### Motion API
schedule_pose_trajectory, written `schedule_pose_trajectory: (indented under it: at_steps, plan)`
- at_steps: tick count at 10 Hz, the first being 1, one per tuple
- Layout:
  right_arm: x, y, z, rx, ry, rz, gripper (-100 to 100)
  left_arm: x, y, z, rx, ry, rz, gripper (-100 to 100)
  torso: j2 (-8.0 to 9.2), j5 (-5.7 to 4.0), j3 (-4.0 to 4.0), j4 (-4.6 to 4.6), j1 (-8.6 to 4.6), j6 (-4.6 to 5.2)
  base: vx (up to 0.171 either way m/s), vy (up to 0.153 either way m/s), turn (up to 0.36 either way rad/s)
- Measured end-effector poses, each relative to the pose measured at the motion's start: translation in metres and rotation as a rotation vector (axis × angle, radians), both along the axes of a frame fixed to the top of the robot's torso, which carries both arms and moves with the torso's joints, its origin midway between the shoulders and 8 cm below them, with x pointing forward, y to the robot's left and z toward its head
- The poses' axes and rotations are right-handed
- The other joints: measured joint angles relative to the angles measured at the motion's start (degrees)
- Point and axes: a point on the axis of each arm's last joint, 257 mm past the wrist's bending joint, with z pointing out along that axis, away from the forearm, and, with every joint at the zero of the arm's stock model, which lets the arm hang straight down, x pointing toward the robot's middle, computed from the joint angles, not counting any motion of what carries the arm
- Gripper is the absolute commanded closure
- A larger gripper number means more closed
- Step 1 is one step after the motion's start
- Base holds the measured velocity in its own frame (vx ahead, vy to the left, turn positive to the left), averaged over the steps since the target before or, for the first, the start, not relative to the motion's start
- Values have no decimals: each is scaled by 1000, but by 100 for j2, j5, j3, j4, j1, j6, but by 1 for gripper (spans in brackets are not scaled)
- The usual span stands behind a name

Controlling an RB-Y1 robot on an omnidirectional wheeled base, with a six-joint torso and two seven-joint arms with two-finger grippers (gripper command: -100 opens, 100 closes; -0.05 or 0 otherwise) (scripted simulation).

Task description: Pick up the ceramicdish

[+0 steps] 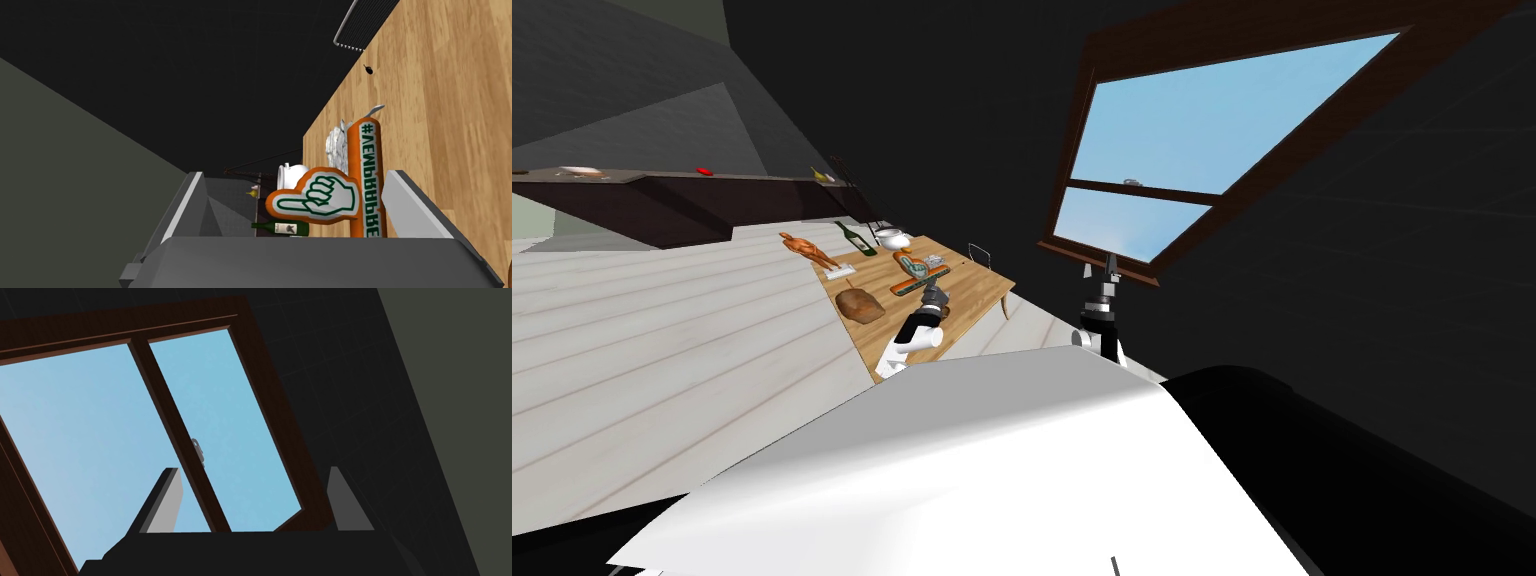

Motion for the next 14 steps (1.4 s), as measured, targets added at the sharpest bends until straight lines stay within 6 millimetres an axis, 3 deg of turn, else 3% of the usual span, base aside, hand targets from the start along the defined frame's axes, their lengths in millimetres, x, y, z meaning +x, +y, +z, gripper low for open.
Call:
schedule_pose_trajectory:
  at_steps: [4,11,14]
  plan:
    - [0,0,0,0,0,0,0,5,7,-33,-39,112,14,-100,4,0,2,1,1,0,5,-1,-21]
    - [0,0,0,0,0,0,0,6,26,-108,-101,324,45,-100,9,1,5,2,7,-1,-5,8,-21]
    - [0,0,0,0,0,0,0,2,30,-128,-118,395,55,-100,9,1,5,2,6,-2,-8,15,-14]
